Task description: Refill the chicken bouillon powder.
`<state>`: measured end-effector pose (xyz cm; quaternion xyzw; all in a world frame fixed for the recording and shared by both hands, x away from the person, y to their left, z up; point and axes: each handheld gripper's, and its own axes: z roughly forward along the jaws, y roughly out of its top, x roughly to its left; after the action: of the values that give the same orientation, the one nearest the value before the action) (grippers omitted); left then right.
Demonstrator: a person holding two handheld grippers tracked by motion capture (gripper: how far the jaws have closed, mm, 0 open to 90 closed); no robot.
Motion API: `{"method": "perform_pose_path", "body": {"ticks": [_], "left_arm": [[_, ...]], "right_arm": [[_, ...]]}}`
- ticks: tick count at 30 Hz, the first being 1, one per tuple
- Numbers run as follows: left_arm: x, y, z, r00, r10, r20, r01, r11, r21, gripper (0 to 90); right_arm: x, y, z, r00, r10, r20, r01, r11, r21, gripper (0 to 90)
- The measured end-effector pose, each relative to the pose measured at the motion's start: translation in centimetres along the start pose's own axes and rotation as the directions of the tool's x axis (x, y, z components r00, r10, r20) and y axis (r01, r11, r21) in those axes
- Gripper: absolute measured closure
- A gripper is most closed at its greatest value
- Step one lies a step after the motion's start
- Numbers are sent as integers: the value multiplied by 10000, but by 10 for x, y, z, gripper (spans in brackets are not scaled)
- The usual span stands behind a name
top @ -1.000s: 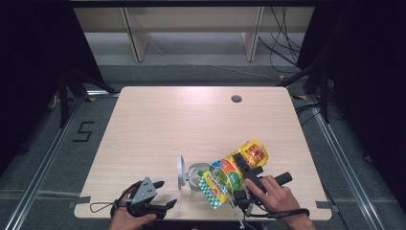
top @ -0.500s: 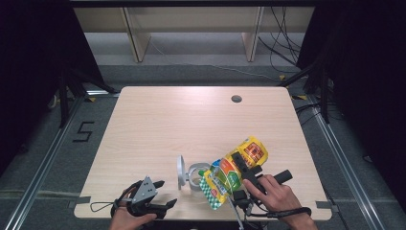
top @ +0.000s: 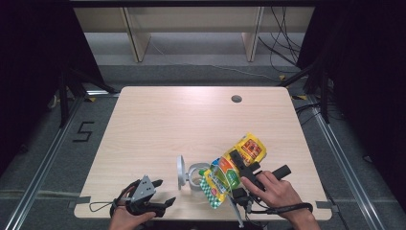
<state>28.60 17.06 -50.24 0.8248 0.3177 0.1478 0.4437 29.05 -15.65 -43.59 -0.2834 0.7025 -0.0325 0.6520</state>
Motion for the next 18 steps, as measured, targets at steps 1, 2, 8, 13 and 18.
{"method": "perform_pose_path", "body": {"ticks": [1,2,8,13,18], "left_arm": [[0,0,0,9999,120,-3,-120,9999,10,248],[0,0,0,9999,120,-3,-120,9999,10,248],[-2,0,0,10000,85,11,-85,9999,-54,248],[1,1,1,9990,451,33,-451,9989,141,248],[-2,1,1,9994,339,90,-340,9994,47,248]], "right_arm": [[-2,1,0,9994,-128,-306,129,9999,44,416],[-3,2,0,9992,-82,-391,86,9999,96,416],[-8,5,7,9983,-424,-388,415,9989,-217,423],[-10,6,6,9985,-447,-328,440,9988,-215,426],[-9,7,8,9976,-551,-425,536,9979,-373,435]]}}
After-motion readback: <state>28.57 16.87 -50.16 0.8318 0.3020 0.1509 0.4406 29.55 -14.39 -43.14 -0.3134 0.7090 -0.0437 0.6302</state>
